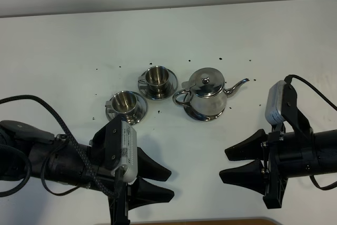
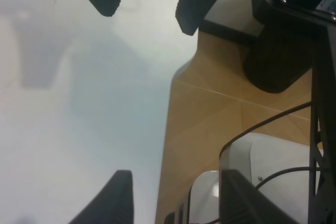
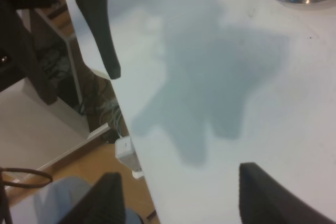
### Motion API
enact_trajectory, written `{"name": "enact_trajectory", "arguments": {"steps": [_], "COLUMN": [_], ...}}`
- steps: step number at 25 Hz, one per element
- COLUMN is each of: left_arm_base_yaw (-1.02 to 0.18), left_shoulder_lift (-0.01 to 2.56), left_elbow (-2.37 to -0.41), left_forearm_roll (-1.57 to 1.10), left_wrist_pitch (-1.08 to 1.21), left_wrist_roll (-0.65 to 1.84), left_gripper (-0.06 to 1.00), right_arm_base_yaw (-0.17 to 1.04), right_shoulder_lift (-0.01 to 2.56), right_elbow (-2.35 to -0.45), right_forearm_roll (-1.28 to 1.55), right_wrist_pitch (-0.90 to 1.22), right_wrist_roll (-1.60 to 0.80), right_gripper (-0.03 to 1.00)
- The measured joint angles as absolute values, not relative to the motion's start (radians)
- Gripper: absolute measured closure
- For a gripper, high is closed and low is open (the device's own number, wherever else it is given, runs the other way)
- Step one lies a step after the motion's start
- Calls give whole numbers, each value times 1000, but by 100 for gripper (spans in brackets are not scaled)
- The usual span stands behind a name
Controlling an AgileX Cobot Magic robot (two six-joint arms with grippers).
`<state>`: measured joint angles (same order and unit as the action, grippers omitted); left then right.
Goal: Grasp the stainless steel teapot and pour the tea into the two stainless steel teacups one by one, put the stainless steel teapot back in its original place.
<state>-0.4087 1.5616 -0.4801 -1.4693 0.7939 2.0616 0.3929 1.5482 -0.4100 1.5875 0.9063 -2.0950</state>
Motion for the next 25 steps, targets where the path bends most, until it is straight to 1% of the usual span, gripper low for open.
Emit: {"name": "enact_trajectory", "arguments": {"steps": [25], "left_arm_base_yaw": [-409], "left_shoulder_lift": [1562], "left_elbow": [-480], "left_forearm_roll": [-1475], "left_wrist_pitch": [806], "left_wrist_roll": [2062], "left_gripper": [50], "right_arm_base_yaw": [393], "right_shoulder_lift": [1548], "right_elbow": [-410], "right_forearm_roll": [1611], "right_wrist_pitch": [906], "right_wrist_roll": [-2095], "right_gripper": [49]}}
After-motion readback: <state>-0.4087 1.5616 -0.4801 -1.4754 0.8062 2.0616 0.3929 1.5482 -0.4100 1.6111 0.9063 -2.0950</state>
